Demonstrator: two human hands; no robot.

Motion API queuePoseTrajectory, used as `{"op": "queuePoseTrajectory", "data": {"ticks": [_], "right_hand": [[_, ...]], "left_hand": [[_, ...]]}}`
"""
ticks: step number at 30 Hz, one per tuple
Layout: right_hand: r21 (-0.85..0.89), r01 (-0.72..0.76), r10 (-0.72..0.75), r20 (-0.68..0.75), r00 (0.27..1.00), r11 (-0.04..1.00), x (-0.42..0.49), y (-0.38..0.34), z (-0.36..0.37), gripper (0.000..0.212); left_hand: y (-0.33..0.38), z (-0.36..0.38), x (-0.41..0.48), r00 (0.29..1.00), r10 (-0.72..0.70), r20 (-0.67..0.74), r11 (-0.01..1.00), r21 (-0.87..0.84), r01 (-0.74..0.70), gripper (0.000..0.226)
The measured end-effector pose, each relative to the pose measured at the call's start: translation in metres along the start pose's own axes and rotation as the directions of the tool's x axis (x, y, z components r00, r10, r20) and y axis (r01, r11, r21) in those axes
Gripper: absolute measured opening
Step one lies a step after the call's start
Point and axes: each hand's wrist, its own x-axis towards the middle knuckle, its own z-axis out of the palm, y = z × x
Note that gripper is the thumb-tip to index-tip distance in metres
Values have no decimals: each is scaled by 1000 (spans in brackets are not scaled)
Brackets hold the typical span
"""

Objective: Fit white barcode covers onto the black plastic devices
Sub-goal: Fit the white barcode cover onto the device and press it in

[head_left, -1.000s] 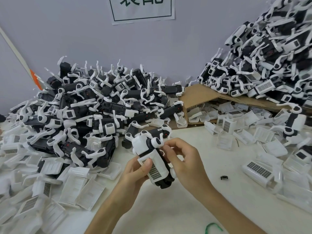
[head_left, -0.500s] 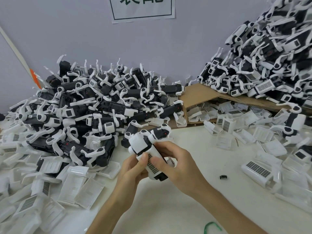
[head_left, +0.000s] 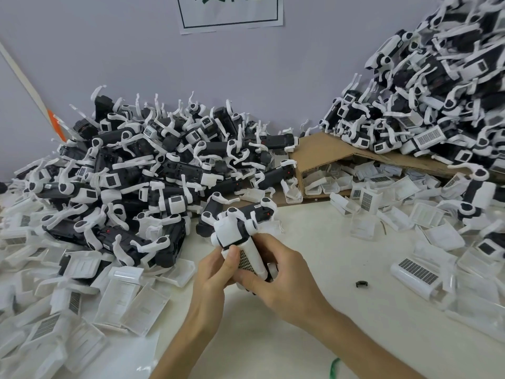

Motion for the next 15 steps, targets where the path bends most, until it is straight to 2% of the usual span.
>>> {"op": "queuePoseTrajectory", "data": {"ticks": [4, 12, 15], "right_hand": [[-60, 45, -47, -41, 998, 997, 2, 0, -4, 28], [-40, 47, -50, -67, 997, 998, 5, 5, -6, 36], [-49, 55, -59, -73, 996, 997, 5, 5, -7, 32]], "left_hand": [[2, -1, 0, 995, -21, 93, 1000, -21, 23, 49], [2, 2, 2, 997, -44, 71, 998, -36, 46, 49], [3, 4, 2, 997, -42, 63, 999, -29, 44, 46]]}}
